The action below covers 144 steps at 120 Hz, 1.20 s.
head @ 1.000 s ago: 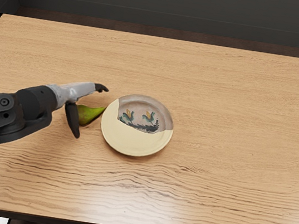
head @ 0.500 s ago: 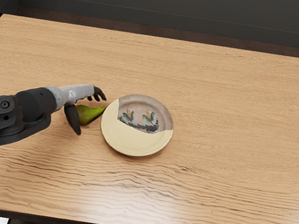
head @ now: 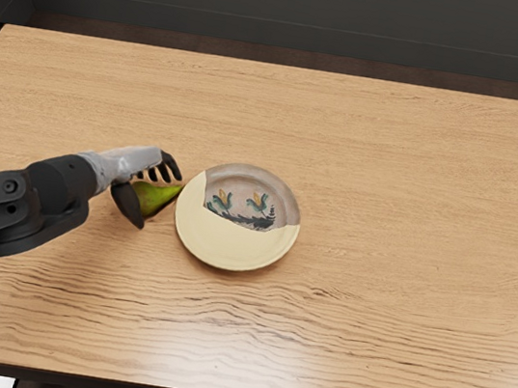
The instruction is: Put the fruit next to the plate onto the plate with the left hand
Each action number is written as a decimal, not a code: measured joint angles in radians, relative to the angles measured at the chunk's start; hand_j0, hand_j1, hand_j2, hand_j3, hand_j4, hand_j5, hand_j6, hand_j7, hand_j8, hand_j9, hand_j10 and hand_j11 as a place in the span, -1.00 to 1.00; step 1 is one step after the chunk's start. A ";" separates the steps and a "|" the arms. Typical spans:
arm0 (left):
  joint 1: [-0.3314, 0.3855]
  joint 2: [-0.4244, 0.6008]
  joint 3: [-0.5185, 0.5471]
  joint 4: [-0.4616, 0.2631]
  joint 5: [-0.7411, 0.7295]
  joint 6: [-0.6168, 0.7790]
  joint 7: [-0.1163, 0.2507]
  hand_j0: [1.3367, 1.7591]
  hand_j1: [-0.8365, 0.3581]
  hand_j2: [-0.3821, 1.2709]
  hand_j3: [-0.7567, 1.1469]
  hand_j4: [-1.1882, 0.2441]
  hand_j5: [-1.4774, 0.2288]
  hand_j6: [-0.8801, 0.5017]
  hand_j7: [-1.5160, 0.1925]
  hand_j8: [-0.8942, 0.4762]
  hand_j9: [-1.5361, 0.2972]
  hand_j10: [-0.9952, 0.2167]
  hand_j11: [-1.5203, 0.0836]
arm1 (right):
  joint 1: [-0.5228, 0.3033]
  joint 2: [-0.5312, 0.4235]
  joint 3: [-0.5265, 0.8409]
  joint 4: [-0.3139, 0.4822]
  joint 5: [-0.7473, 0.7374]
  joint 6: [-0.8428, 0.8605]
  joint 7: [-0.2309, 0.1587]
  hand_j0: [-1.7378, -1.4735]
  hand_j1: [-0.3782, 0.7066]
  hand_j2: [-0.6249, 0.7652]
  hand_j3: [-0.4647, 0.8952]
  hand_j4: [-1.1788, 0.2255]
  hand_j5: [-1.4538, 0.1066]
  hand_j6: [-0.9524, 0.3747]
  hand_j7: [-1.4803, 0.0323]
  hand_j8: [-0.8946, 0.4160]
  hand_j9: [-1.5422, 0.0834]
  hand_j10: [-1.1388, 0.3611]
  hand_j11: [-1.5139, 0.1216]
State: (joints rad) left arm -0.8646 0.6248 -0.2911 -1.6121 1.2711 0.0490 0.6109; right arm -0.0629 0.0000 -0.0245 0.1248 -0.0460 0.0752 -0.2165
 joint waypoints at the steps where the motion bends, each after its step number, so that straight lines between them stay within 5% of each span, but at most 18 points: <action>1: 0.000 0.000 0.000 0.000 0.000 0.000 0.000 0.52 0.21 -0.44 -0.20 0.11 0.14 -0.30 0.18 -0.27 0.12 0.00 0.26 | 0.000 0.000 0.000 0.000 0.000 0.000 0.000 -0.40 -0.95 -0.10 -0.32 0.68 0.86 0.43 0.96 0.36 0.90 0.52 0.85; 40: 0.007 0.004 0.006 0.000 0.003 0.008 0.000 0.52 0.12 -0.42 -0.20 0.02 0.09 -0.41 0.11 -0.34 0.05 -0.09 0.19 | 0.000 0.000 0.000 0.001 0.000 0.000 0.000 -0.40 -0.95 -0.10 -0.32 0.68 0.86 0.43 0.96 0.36 0.90 0.52 0.85; 59: 0.013 0.002 0.006 0.000 0.006 0.008 0.001 0.51 0.02 -0.35 -0.20 -0.14 -0.08 -0.28 -0.06 -0.31 -0.12 -0.27 -0.01 | 0.000 0.000 0.000 0.000 0.000 0.000 0.000 -0.40 -0.95 -0.10 -0.32 0.68 0.86 0.43 0.96 0.36 0.90 0.52 0.85; 81: 0.015 0.003 0.007 0.000 0.002 0.008 0.001 0.50 -0.13 -0.11 -0.20 -0.28 -0.26 -0.13 -0.25 -0.18 -0.29 -0.13 -0.20 | 0.000 0.000 0.000 0.000 0.000 0.000 0.000 -0.40 -0.95 -0.10 -0.32 0.68 0.86 0.43 0.96 0.36 0.90 0.52 0.85; 107: 0.011 0.008 0.007 0.000 -0.002 -0.002 0.001 0.48 -0.13 -0.14 -0.20 -0.35 -0.44 0.00 -0.40 -0.05 -0.41 -0.03 -0.33 | 0.000 0.000 0.000 0.000 0.000 0.000 0.000 -0.40 -0.95 -0.10 -0.32 0.68 0.86 0.43 0.96 0.36 0.90 0.52 0.85; 144: -0.003 0.039 -0.002 0.000 -0.013 -0.008 0.001 0.50 -0.12 0.04 -0.20 -0.37 -0.52 -0.17 -0.43 -0.18 -0.43 -0.11 -0.37 | 0.000 0.000 0.000 0.001 0.000 0.000 0.000 -0.40 -0.95 -0.10 -0.32 0.68 0.86 0.43 0.96 0.37 0.90 0.52 0.85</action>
State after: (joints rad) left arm -0.8679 0.6640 -0.2934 -1.6116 1.2578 0.0409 0.6115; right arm -0.0629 0.0000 -0.0245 0.1255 -0.0460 0.0752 -0.2166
